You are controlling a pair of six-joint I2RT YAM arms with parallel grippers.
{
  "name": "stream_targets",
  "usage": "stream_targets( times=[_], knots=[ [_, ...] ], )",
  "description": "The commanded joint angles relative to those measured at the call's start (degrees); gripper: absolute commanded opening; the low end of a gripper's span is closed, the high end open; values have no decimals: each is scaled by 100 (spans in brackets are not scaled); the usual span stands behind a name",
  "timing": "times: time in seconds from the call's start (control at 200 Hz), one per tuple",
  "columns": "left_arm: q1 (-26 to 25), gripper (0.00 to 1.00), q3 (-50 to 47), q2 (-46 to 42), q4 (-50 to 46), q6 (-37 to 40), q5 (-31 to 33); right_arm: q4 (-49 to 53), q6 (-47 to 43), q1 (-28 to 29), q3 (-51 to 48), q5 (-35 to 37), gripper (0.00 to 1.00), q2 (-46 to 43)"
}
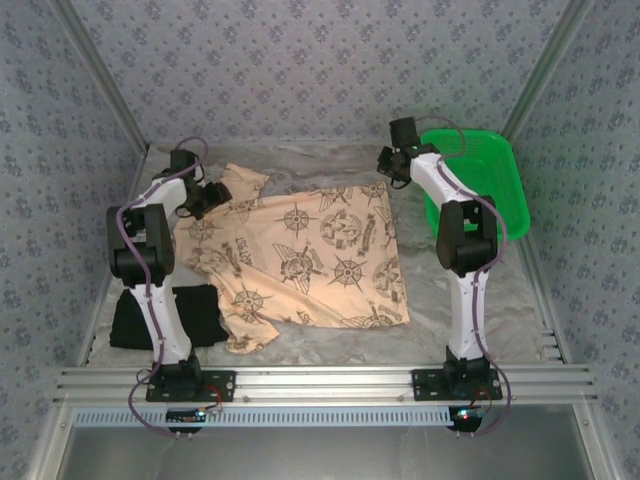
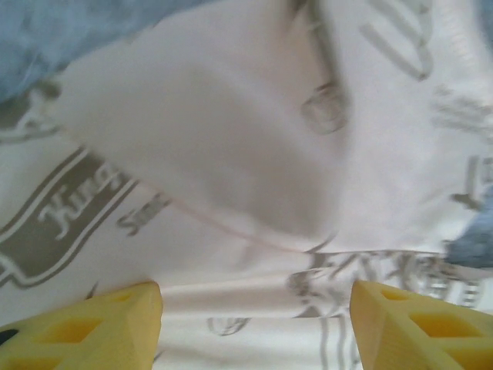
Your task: Fold the inside-out t-shirt
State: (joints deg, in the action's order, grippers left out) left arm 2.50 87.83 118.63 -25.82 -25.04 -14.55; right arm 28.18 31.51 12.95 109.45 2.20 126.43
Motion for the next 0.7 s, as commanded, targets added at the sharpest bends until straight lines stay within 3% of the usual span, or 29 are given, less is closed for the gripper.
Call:
stream_targets(
  times=[0.0,0.095,0.31,0.41,0.565,0.695],
  knots=[
    [-110,66,690,150,-62,466,-329,29,-432,225,-383,106,24,-696],
    [-280,66,1269,552,-232,804,-187,-139,-356,450,-1195,-315,24,-1044],
    [-417,66,3146,1971,-960,942,-40,-220,-270,863,-2788,-484,23,-1657],
    [-421,64,4018,2516,-1632,688,12,-258,-147,1093,-3396,-337,23,-1861],
    [-457,63,4116,2760,-1483,550,216,-308,133,1293,-3991,142,22,-1969],
    [-444,62,4821,3227,-1930,423,267,-315,141,1226,-4288,466,22,-1932]
  ],
)
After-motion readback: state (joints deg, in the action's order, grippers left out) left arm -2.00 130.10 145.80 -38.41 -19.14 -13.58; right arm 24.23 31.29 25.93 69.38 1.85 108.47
